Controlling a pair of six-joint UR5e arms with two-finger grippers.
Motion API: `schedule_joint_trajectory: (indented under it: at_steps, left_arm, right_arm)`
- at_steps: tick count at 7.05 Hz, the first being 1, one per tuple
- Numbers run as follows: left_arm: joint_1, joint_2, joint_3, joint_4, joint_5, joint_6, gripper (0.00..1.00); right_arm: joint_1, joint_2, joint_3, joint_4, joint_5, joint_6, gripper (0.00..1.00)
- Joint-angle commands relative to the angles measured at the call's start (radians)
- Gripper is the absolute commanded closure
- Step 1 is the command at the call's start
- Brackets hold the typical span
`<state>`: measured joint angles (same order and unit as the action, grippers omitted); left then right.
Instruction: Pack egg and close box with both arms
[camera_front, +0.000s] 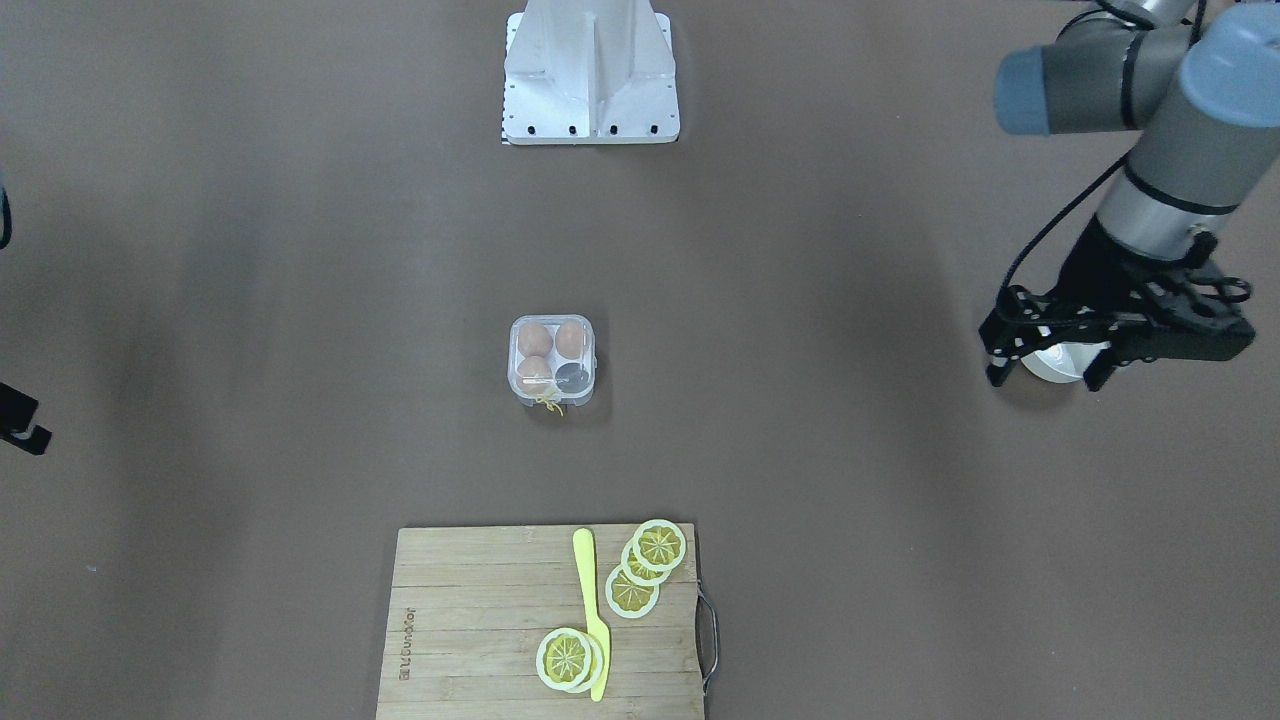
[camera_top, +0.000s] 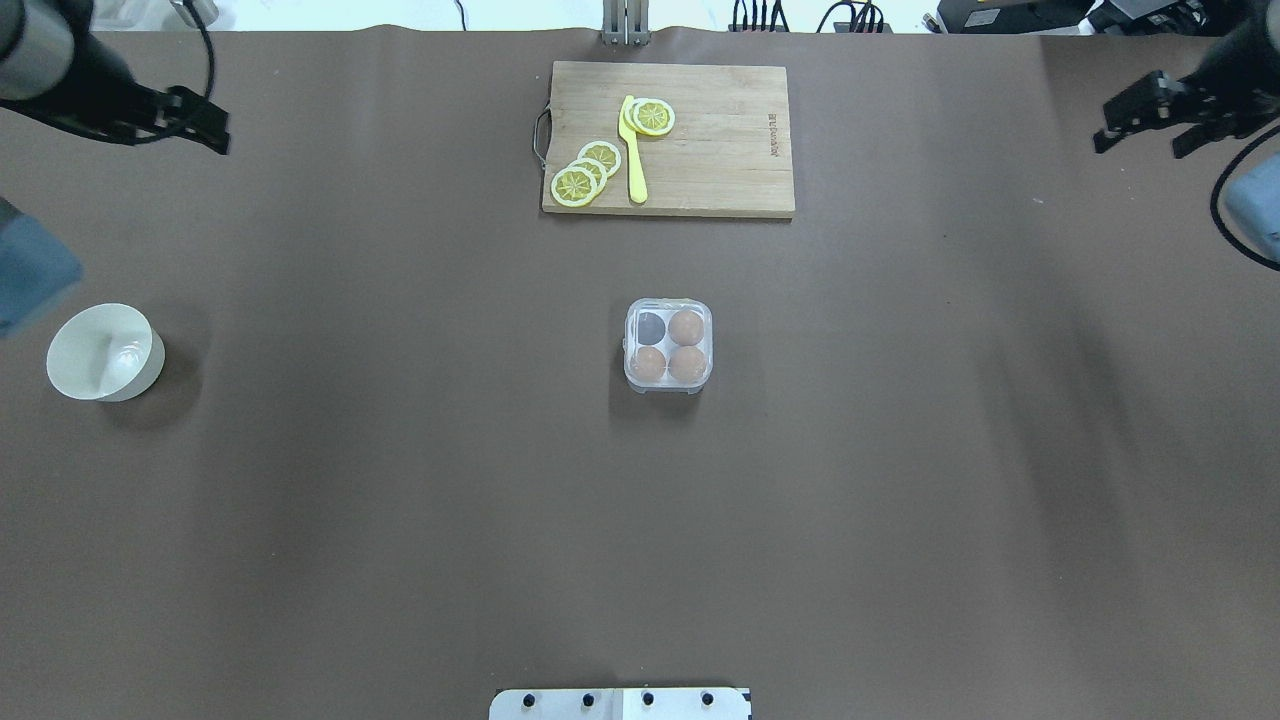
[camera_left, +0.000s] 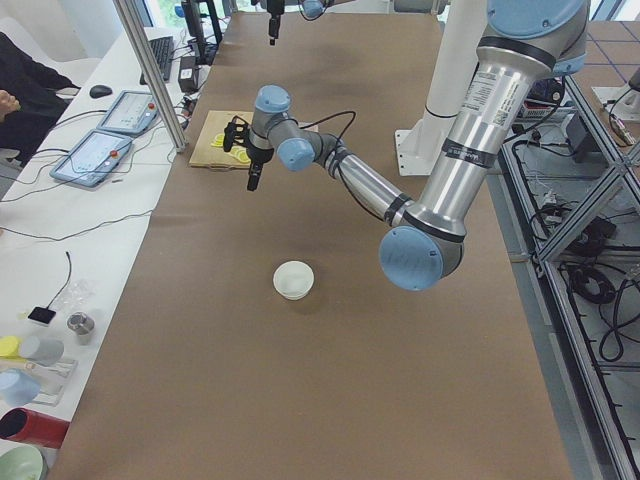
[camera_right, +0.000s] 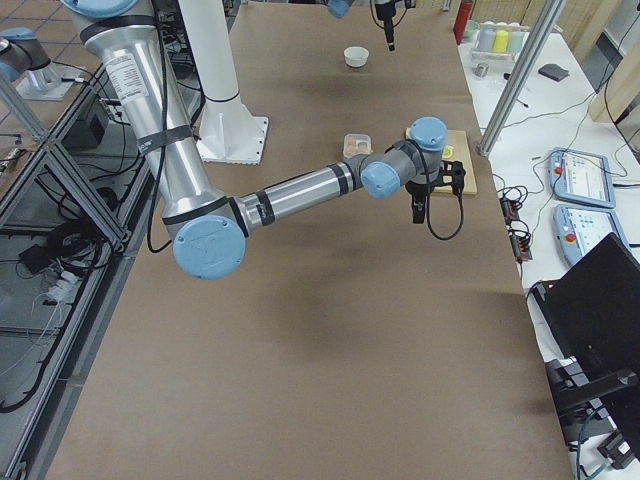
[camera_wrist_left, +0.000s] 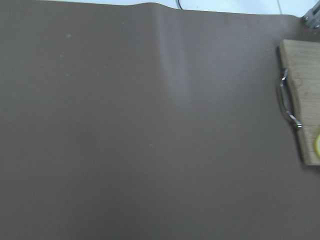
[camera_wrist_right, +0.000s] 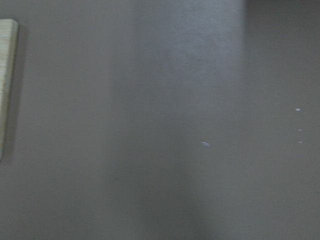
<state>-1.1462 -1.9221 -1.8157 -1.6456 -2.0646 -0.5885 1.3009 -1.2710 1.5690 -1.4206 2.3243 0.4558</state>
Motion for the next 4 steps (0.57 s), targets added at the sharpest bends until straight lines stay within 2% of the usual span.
schedule_joint_trajectory:
  at_steps: [1, 3, 4]
  left_arm:
    - [-0.261, 0.09, 0.037, 0.164, -0.085, 0.424, 0.02]
    - [-0.384, 0.135, 0.155, 0.148, -0.246, 0.46, 0.02]
    - [-0.385, 0.203, 0.162, 0.107, -0.25, 0.46, 0.02]
  right_arm:
    - [0.087, -0.08, -0.013, -0.147, -0.072, -0.355, 0.0]
    - [0.202, -0.123, -0.075, -0.169, -0.027, -0.431, 0.0]
    - [0.254, -0.178, -0.07, -0.161, 0.043, -0.457, 0.0]
